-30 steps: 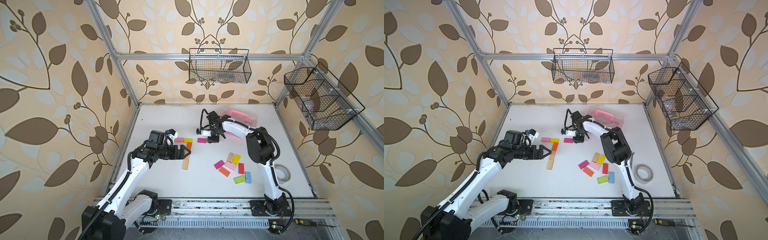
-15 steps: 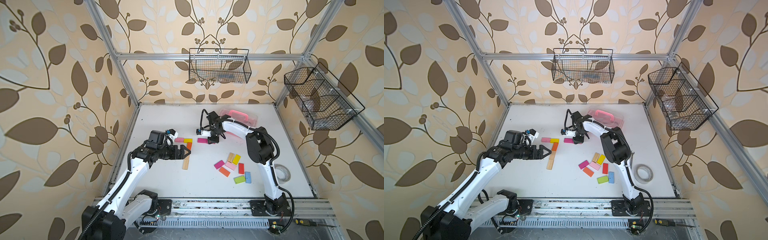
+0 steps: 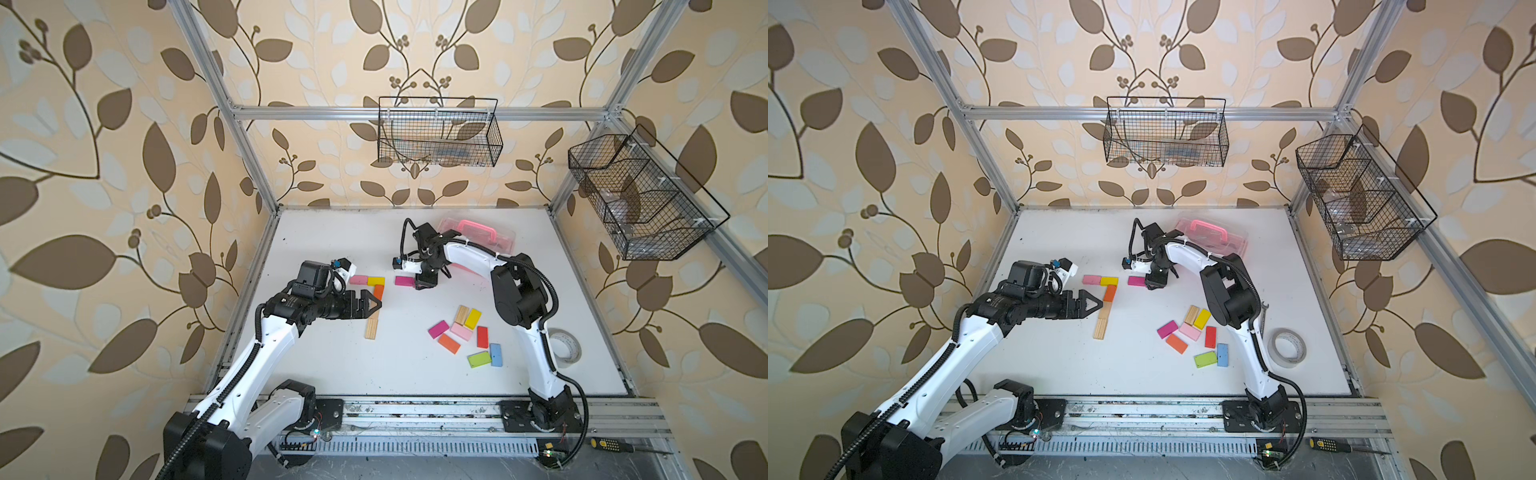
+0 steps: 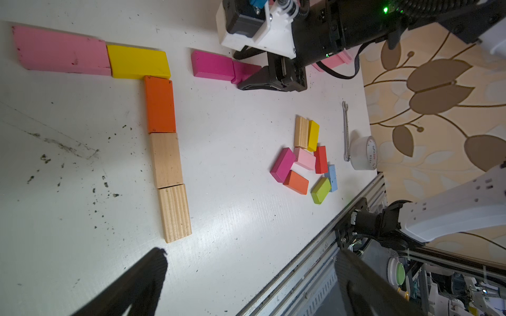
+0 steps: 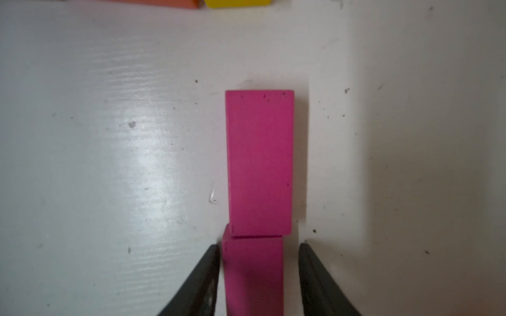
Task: Assemble the number 7 with building blocks
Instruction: Assemble the building block at the center of the board.
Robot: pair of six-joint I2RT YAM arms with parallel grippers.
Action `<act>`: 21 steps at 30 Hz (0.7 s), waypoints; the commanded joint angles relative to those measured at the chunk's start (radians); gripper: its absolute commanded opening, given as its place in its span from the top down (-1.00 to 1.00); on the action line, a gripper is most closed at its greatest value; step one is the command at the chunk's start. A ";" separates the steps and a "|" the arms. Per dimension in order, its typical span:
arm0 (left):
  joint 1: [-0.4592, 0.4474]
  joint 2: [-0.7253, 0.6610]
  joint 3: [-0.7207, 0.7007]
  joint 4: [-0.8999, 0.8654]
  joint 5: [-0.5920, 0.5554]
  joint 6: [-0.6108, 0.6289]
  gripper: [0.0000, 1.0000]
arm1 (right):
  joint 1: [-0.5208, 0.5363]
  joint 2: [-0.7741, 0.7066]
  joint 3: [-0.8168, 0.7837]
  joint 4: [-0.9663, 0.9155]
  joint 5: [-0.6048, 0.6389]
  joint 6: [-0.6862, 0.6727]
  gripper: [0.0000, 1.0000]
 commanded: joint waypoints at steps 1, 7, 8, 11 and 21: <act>-0.003 -0.003 0.011 0.013 0.025 0.026 -0.98 | -0.008 -0.029 -0.035 0.039 -0.017 0.028 -0.07; -0.004 -0.006 0.010 0.014 0.025 0.026 -0.98 | -0.012 -0.144 -0.076 0.086 -0.011 0.049 -0.52; -0.003 -0.006 0.009 0.015 0.024 0.026 -0.98 | -0.012 -0.174 -0.091 0.103 -0.011 0.059 -0.54; -0.004 -0.014 0.009 0.015 0.025 0.026 -0.98 | -0.015 -0.301 -0.171 0.193 -0.017 0.116 -0.54; -0.005 -0.028 0.003 0.026 0.026 0.021 -0.98 | -0.069 -0.976 -0.743 0.762 -0.025 0.727 -1.00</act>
